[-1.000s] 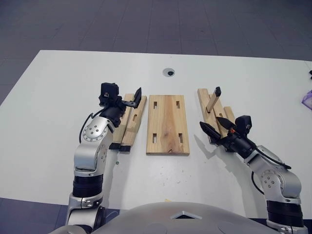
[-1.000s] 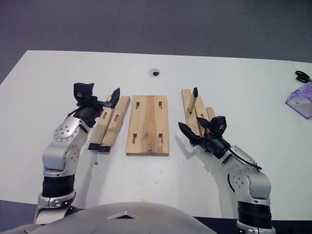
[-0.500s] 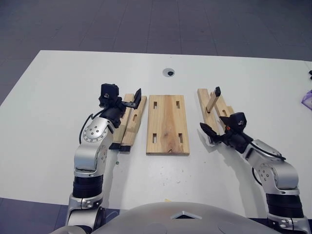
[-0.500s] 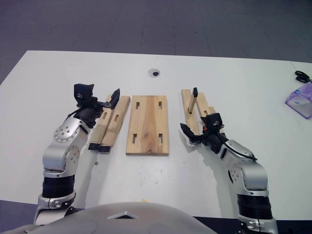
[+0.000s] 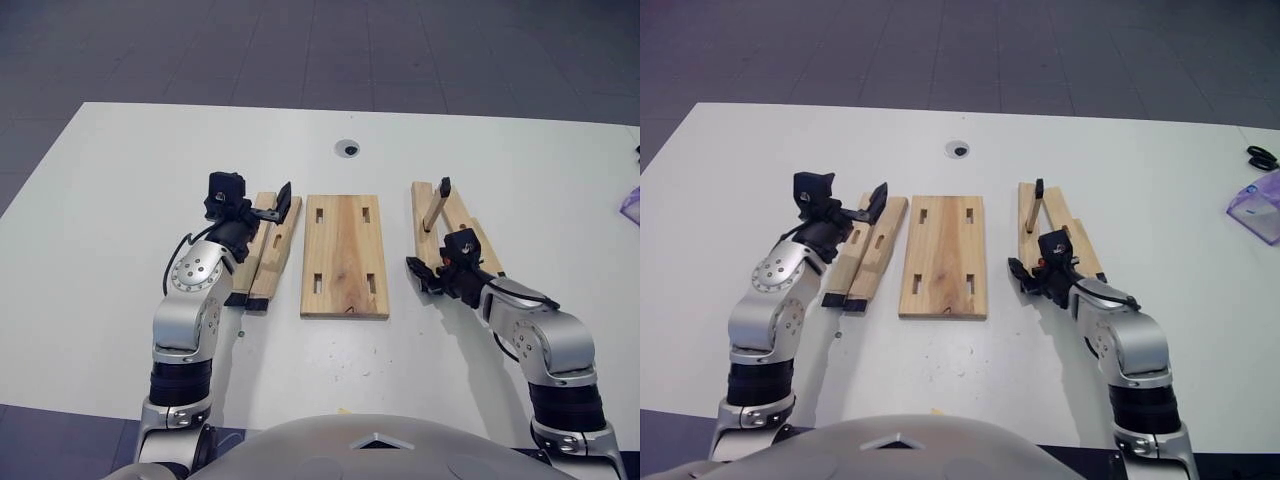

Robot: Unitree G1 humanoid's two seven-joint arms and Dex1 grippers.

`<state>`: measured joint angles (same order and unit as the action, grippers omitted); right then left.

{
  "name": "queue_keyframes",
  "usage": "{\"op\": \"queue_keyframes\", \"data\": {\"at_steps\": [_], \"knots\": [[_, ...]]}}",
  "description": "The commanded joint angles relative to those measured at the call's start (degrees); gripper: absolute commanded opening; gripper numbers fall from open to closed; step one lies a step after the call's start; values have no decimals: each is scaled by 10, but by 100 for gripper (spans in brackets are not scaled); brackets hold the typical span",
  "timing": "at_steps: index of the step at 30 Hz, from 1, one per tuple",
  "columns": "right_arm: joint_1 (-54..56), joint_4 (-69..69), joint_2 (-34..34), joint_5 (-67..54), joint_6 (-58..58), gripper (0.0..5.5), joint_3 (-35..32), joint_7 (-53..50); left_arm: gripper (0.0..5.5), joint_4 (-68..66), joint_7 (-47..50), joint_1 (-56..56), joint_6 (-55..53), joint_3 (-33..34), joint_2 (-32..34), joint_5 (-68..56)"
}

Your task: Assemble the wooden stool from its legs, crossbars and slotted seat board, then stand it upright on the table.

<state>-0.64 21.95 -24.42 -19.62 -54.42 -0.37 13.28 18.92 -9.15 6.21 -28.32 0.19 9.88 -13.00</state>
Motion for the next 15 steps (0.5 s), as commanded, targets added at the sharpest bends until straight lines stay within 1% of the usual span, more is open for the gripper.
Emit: {"op": "queue_keyframes", "data": {"at_steps": [1,6,8,10,12,14,15], "knots": [[10,3,3,23,-12,298,17,-15,540,2,-1,4,-10,-6,3,7],[24,-1,2,47,3,216,33,-14,540,5,1,9,-13,-7,-1,4],[31,-5,-8,72,39,207,50,-8,540,7,2,17,-21,-5,-6,-3],[45,-14,-5,93,94,207,55,-7,540,10,6,31,-42,7,-18,-26],[59,-29,17,97,171,207,39,-9,540,14,8,52,-73,35,-36,-73],[64,-40,29,100,273,207,29,6,540,19,-3,78,-125,76,-53,-159],[62,-35,22,109,329,207,39,27,540,21,-8,93,-160,98,-60,-217]]}}
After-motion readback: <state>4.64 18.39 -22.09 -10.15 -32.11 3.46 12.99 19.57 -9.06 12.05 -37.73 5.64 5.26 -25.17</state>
